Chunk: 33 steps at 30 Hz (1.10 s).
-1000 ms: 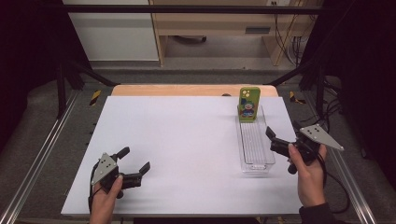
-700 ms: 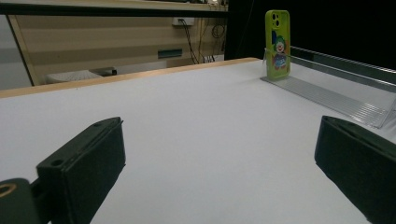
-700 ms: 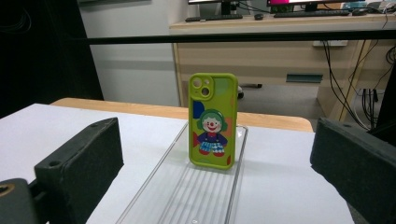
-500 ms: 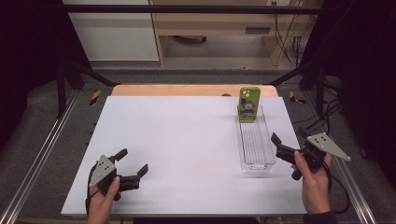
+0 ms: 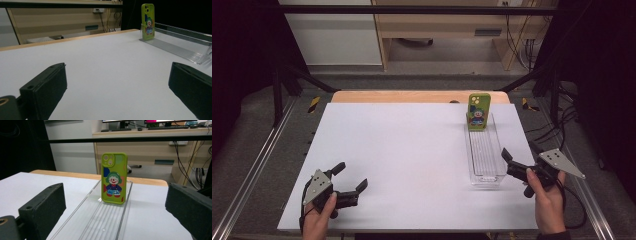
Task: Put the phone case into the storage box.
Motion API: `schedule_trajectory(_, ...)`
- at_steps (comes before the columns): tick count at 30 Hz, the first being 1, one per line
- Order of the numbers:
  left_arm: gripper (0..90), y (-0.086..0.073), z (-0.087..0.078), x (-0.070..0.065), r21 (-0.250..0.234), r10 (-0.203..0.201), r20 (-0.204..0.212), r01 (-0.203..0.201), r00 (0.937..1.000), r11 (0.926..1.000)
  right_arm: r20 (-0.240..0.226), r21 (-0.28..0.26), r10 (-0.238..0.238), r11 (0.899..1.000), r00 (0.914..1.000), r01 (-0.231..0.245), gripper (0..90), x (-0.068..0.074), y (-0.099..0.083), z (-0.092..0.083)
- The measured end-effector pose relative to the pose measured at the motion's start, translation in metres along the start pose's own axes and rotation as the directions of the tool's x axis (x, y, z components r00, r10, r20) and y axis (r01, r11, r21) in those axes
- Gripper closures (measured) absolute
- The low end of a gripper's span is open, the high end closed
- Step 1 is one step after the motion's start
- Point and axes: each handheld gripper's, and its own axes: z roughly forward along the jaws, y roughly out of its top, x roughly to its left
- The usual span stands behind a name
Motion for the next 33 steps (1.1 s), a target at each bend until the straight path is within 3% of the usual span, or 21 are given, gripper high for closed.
schedule_trajectory(33,1.4,-0.001,0.001,0.001,0.005,0.009,0.002,-0.009,1.0,1.0,-0.037,-0.007,0.016,1.0,0.9992,-0.016,2.9,0.005,-0.035,-0.009)
